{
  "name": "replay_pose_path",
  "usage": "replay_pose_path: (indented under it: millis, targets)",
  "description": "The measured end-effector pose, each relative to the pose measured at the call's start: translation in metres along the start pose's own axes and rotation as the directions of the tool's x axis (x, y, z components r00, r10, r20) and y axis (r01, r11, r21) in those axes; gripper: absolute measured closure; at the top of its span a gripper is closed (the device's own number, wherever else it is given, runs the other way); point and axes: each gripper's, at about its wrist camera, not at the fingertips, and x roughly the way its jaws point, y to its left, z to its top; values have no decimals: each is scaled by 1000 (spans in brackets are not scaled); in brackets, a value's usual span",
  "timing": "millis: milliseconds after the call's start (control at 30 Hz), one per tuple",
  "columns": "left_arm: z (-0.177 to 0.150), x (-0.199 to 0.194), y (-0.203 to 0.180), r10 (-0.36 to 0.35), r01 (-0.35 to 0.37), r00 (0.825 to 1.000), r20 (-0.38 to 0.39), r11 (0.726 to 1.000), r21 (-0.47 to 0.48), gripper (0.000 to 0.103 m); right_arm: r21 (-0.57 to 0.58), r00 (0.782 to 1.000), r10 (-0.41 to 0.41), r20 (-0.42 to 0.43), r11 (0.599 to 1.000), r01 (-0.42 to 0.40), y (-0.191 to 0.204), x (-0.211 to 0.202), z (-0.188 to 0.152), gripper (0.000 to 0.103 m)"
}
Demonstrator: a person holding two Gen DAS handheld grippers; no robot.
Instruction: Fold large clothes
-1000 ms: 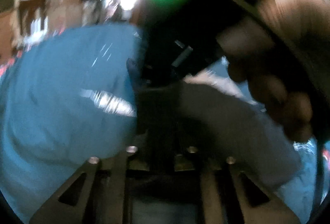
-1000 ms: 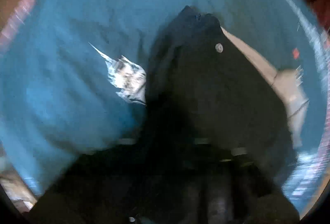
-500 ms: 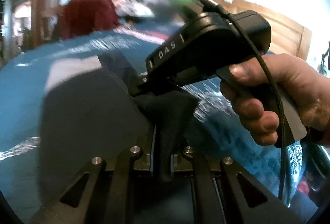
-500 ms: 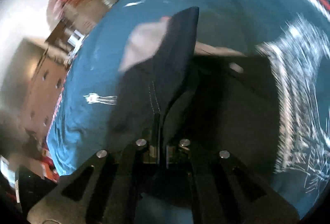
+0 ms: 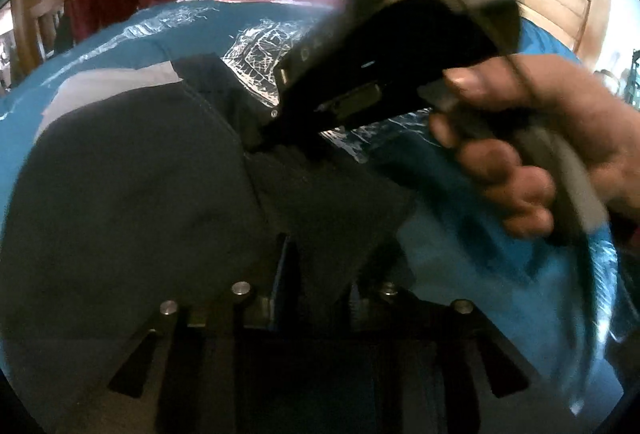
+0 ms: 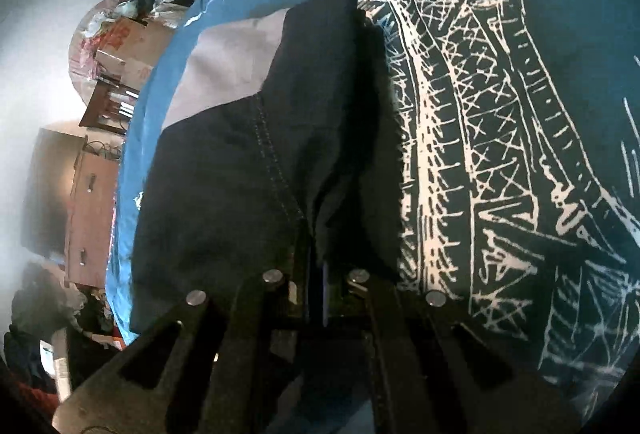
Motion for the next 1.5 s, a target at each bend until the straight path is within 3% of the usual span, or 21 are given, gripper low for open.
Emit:
replay_pose_path:
  millis: [100, 167, 200, 333, 433, 500, 533, 567, 600, 633, 733, 833, 967, 1100, 1200, 1233, 1267, 1333, 1367, 1433, 1500]
  targets:
    - [-19, -60, 4, 0, -1, 997, 77, 1000, 17, 66, 58, 999, 54, -4, 997, -54, -11, -15, -11, 81]
    - [-42, -104, 14, 17, -17, 989, 145, 1000, -2, 57, 60, 996, 92, 9, 994, -93, -12, -31, -28, 45]
    - [-58, -125, 18, 34, -31, 984, 176, 999, -22, 54, 53, 996, 87, 16, 995, -88, -11, -37, -36, 40]
    - [-95, -155, 50, 156, -135, 968, 197, 984, -113, 51, 42, 994, 106, 16, 993, -107, -9, -50, -68, 37]
    - [-105, -140, 76, 194, -172, 973, 129, 972, -162, 48, 20, 994, 97, 41, 995, -98, -3, -53, -81, 32]
    - [-102, -125, 86, 190, -171, 976, 102, 970, -173, 48, 20, 997, 59, 46, 998, -60, -1, -45, -82, 35]
    - [-99, -119, 90, 191, -170, 976, 105, 969, -179, 48, 26, 997, 46, 57, 999, -47, 2, -40, -81, 52]
    - [-97, -111, 94, 194, -173, 975, 107, 968, -180, 48, 32, 996, 45, 71, 998, -48, 3, -41, -81, 80]
    - [-102, -104, 93, 203, -183, 974, 103, 967, -178, 48, 40, 994, 65, 85, 997, -69, 6, -43, -82, 91]
    - [-96, -94, 91, 217, -198, 971, 103, 965, -173, 49, 41, 990, 89, 111, 995, -94, 10, -48, -83, 94]
    - [-87, -77, 109, 284, -273, 956, 76, 953, -129, 50, 46, 983, 108, 149, 992, -116, 6, -53, -89, 97]
    - [-99, -67, 129, 326, -327, 945, -20, 945, -29, 44, 118, 986, 24, 164, 992, -44, -26, -45, -90, 100]
    - [-98, -83, 122, 318, -318, 947, -37, 948, 6, 46, 123, 988, 34, 151, 991, -53, -42, -32, -96, 103]
    - [-96, -139, 99, 222, -219, 972, 81, 975, -43, 51, 111, 984, 51, 173, 991, -71, -46, -43, -93, 103]
    - [-80, -163, 106, 197, -173, 952, 235, 978, -120, 51, 93, 986, 40, 165, 994, -56, -41, -44, -90, 103]
    - [-74, -156, 111, 207, -181, 948, 242, 975, -128, 51, 98, 986, 39, 163, 994, -56, -42, -43, -90, 103]
    - [-68, -134, 120, 211, -188, 956, 203, 974, -129, 50, 104, 985, 41, 165, 993, -59, -43, -43, -90, 103]
    - [-71, -60, 137, 226, -227, 974, -30, 972, -63, 47, 113, 984, 43, 172, 992, -63, -44, -44, -94, 103]
    - [-78, -38, 143, 185, -191, 980, -76, 979, -73, 46, 112, 984, 42, 173, 992, -62, -43, -45, -96, 103]
    - [-73, -50, 146, 156, -159, 987, -39, 983, -92, 51, 83, 987, 9, 160, 996, -22, -35, -51, -98, 103]
    - [-64, -87, 147, 169, -162, 984, 61, 981, -106, 57, 9, 989, -44, 145, 999, 43, -21, -63, -97, 101]
